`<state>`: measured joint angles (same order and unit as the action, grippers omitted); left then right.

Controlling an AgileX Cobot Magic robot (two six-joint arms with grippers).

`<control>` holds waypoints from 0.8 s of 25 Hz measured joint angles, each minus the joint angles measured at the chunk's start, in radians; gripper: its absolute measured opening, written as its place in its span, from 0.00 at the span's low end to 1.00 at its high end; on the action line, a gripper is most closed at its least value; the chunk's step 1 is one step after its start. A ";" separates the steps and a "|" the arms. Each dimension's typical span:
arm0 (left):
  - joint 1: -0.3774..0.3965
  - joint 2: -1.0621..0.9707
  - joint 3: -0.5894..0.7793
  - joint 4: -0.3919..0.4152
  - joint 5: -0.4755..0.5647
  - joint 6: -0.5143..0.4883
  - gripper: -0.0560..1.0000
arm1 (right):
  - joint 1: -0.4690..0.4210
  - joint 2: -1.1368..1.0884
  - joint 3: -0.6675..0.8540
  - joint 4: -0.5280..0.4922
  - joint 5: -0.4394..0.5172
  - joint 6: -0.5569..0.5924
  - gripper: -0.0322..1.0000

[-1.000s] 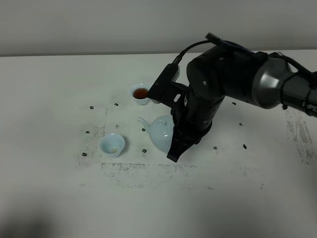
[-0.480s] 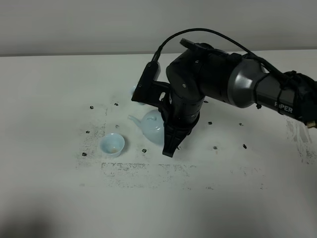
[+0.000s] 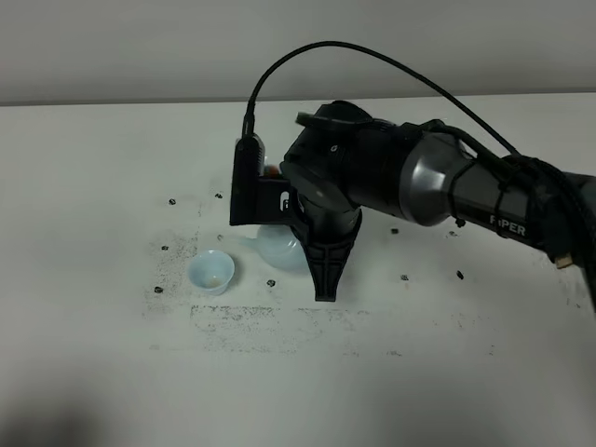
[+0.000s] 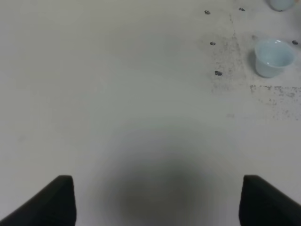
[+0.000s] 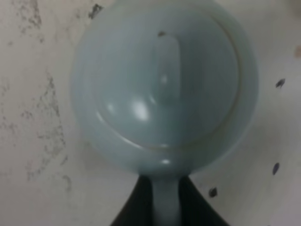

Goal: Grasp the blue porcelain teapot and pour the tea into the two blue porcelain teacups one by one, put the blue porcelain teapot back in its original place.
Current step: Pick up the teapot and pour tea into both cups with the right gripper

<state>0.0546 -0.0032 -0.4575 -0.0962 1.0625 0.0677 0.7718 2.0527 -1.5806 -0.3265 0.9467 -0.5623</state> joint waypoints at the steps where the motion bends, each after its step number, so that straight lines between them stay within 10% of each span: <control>1: 0.000 0.000 0.000 0.000 0.000 0.000 0.70 | 0.007 0.012 0.000 -0.006 -0.006 -0.013 0.07; 20: 0.000 0.000 0.000 0.000 0.000 -0.001 0.70 | 0.070 0.036 -0.068 -0.097 0.020 -0.068 0.07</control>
<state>0.0546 -0.0032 -0.4575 -0.0962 1.0625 0.0668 0.8413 2.0883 -1.6490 -0.4238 0.9667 -0.6303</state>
